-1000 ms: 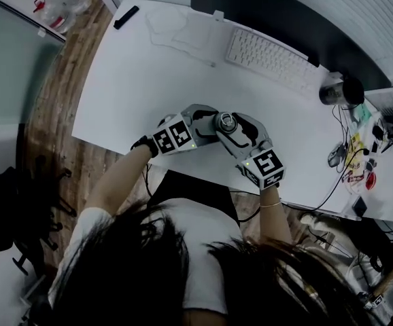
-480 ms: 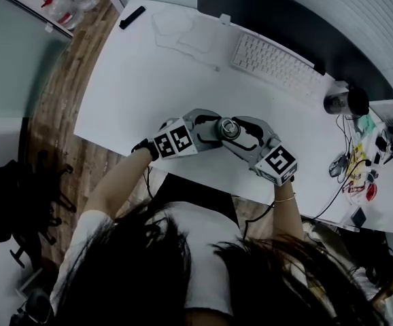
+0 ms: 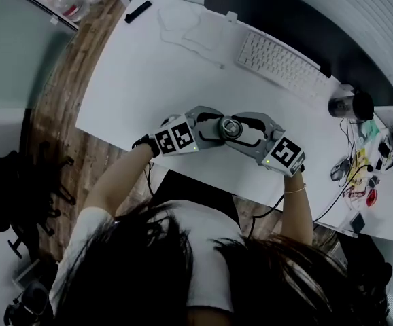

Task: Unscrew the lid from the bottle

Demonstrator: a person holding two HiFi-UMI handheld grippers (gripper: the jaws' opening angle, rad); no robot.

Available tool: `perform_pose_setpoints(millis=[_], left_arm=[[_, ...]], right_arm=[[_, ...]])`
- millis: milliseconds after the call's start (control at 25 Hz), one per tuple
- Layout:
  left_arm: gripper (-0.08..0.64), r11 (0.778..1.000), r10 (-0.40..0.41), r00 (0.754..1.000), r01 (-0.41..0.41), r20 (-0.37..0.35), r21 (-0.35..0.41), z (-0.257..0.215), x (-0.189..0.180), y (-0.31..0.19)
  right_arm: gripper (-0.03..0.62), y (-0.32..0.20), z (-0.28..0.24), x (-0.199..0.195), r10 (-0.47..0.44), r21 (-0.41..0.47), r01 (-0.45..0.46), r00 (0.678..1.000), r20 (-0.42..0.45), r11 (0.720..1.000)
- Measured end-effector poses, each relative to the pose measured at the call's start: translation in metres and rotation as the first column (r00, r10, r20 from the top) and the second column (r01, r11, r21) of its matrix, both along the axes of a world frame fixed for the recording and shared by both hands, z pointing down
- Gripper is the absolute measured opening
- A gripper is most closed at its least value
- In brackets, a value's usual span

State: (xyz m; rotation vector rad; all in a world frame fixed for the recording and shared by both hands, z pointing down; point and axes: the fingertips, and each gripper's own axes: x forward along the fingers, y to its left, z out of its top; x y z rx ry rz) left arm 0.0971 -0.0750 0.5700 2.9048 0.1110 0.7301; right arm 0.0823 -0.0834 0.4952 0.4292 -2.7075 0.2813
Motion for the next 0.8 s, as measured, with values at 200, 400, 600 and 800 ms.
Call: perform_pose_setpoints(millis=[200, 400, 600, 800], left_arm=[[0.354, 1.0, 0.007, 1.0, -0.007, 0.0, -0.008, -0.0003, 0.0004, -0.0006], [0.354, 1.0, 0.011, 1.0, -0.011, -0.003, -0.018, -0.0009, -0.0007, -0.0007], [0.356, 1.0, 0.018, 1.0, -0.018, -0.01, -0.025, -0.0017, -0.0004, -0.0017], [0.356, 1.0, 0.018, 1.0, -0.019, -0.008, -0.023, -0.0003, -0.0025, -0.0013]], right_arm=[[0.249, -0.0003, -0.0001, 0.0002, -0.07, -0.016, 0.07, 0.998, -0.007, 0.997], [0.249, -0.0005, -0.0018, -0.0019, -0.109, -0.015, 0.109, 0.994, 0.003, 0.994], [0.25, -0.0033, -0.0029, -0.0015, -0.036, -0.023, 0.036, 0.999, -0.008, 0.999], [0.252, -0.006, 0.0025, 0.0031, 0.15, -0.039, -0.15, 0.989, -0.015, 0.988]])
